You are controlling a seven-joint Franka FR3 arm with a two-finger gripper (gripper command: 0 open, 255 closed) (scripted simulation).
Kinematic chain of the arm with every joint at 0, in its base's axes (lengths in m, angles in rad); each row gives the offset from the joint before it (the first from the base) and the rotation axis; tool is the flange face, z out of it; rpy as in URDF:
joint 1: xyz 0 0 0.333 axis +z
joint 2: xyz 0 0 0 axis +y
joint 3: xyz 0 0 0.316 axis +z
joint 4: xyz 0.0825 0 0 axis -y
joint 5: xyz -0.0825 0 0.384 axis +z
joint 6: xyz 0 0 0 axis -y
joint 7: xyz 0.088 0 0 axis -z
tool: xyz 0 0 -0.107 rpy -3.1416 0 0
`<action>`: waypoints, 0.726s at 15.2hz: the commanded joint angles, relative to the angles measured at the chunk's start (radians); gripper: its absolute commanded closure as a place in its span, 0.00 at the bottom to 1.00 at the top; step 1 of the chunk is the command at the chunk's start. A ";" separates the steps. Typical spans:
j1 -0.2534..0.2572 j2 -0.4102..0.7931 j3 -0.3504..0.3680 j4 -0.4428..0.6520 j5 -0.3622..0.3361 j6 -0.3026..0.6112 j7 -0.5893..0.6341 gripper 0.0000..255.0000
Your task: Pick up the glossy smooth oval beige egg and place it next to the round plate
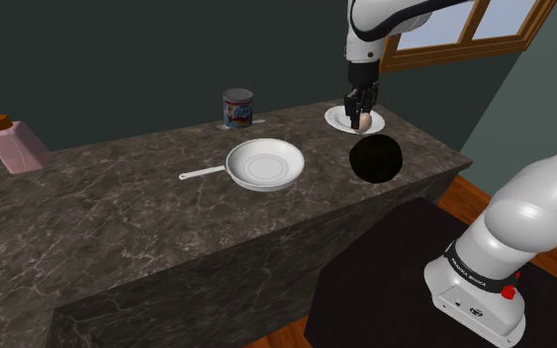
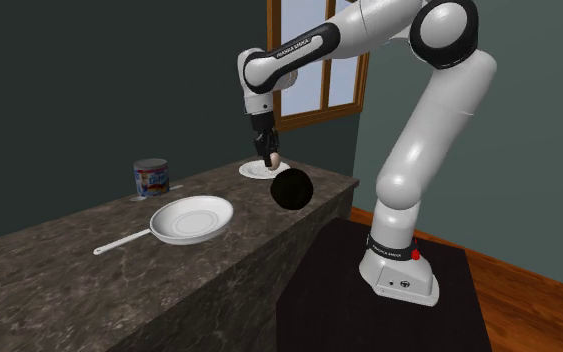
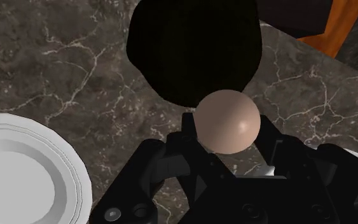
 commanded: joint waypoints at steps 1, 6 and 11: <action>-0.022 -0.002 -0.030 -0.002 -0.019 0.000 -0.046 1.00; -0.079 0.024 -0.108 0.024 -0.068 0.005 -0.162 1.00; -0.134 0.076 -0.183 0.078 -0.106 0.011 -0.278 1.00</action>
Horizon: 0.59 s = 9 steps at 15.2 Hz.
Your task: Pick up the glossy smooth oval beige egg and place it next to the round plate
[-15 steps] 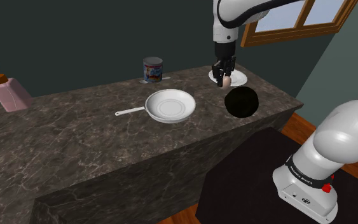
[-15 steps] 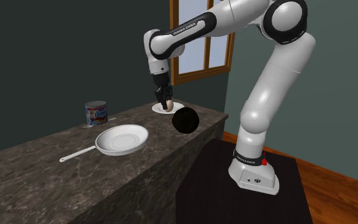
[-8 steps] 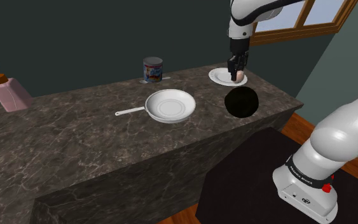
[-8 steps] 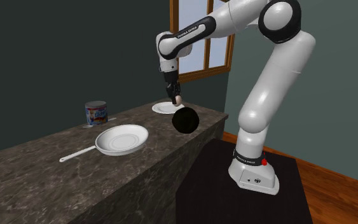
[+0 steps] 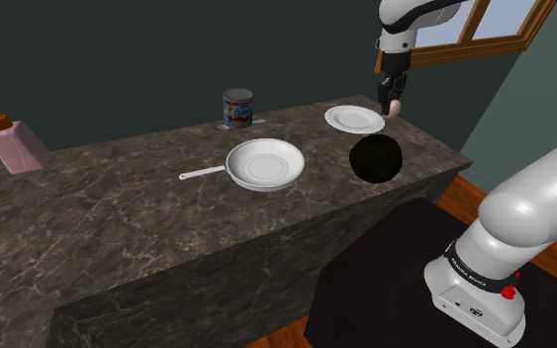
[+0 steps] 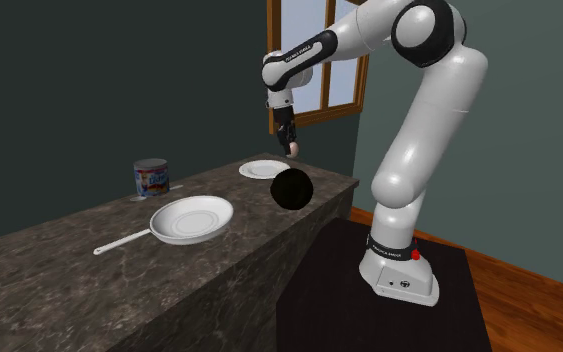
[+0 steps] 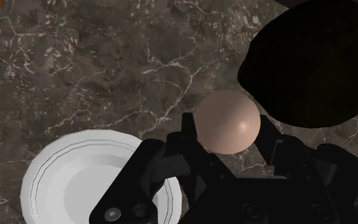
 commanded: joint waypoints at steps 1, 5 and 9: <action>-0.023 0.029 -0.033 0.026 -0.015 0.007 -0.052 1.00; -0.065 0.092 -0.089 0.093 -0.032 0.012 -0.146 1.00; -0.093 0.147 -0.126 0.140 -0.036 0.026 -0.211 1.00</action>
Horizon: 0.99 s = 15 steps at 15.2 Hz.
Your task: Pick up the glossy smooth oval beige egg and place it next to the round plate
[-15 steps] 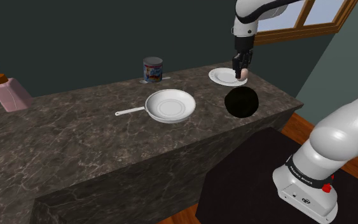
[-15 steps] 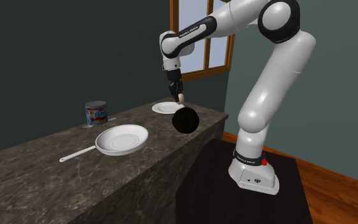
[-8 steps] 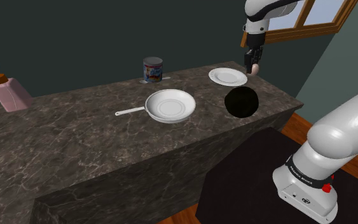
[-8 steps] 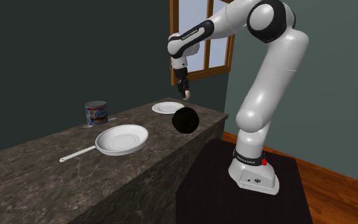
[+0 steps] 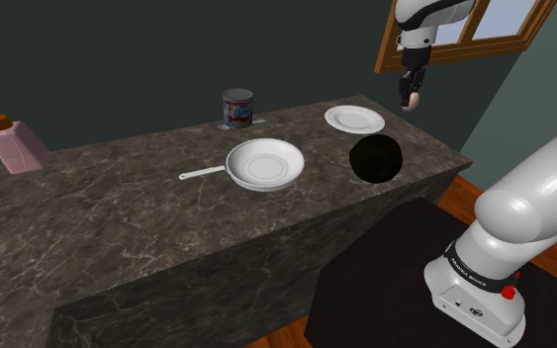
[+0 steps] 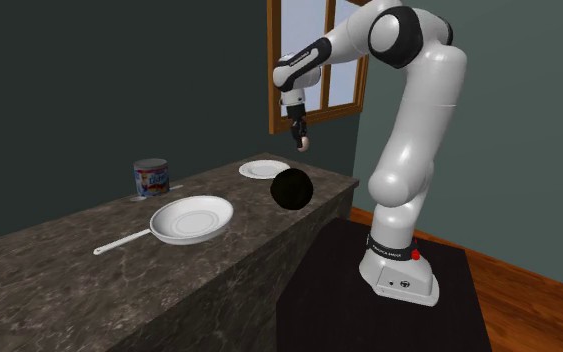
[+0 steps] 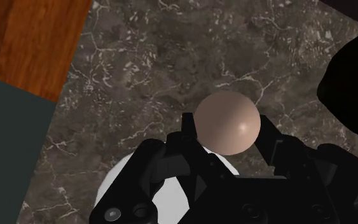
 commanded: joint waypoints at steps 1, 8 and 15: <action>-0.006 0.015 -0.008 -0.004 -0.001 0.021 -0.013 1.00; -0.008 0.045 -0.011 -0.068 0.002 0.114 -0.009 1.00; -0.010 0.085 -0.014 -0.122 0.007 0.206 -0.006 1.00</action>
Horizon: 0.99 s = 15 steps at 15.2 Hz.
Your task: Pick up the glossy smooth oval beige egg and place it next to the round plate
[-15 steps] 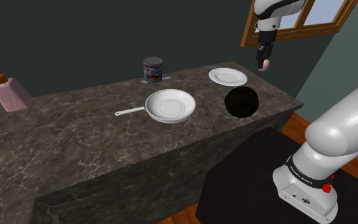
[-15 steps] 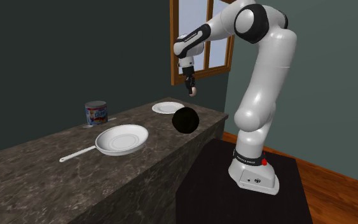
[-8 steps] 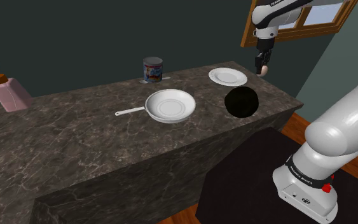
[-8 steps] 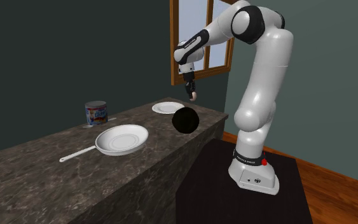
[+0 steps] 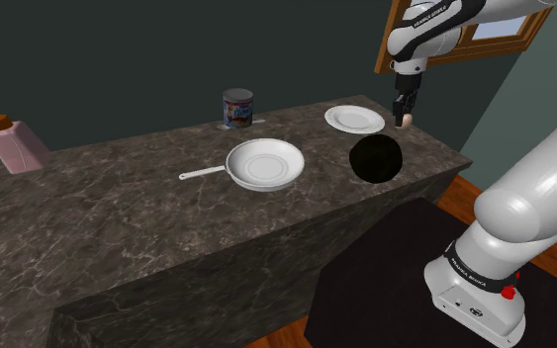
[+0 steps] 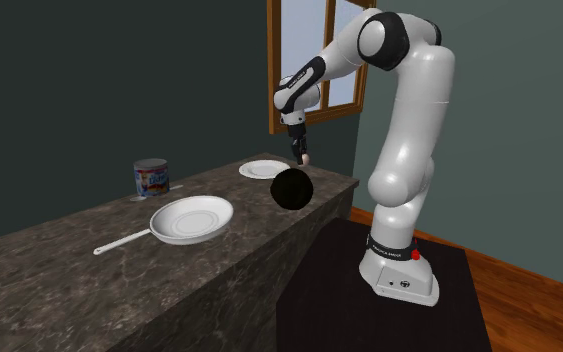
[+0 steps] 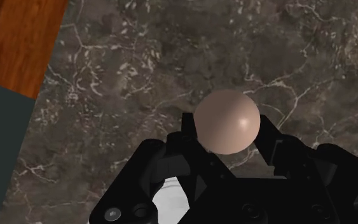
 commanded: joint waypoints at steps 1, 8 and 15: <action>0.000 0.012 0.000 -0.015 0.002 0.027 0.002 1.00; -0.002 0.064 -0.002 -0.056 0.010 0.120 0.002 1.00; -0.002 0.064 -0.002 -0.056 0.010 0.120 0.002 1.00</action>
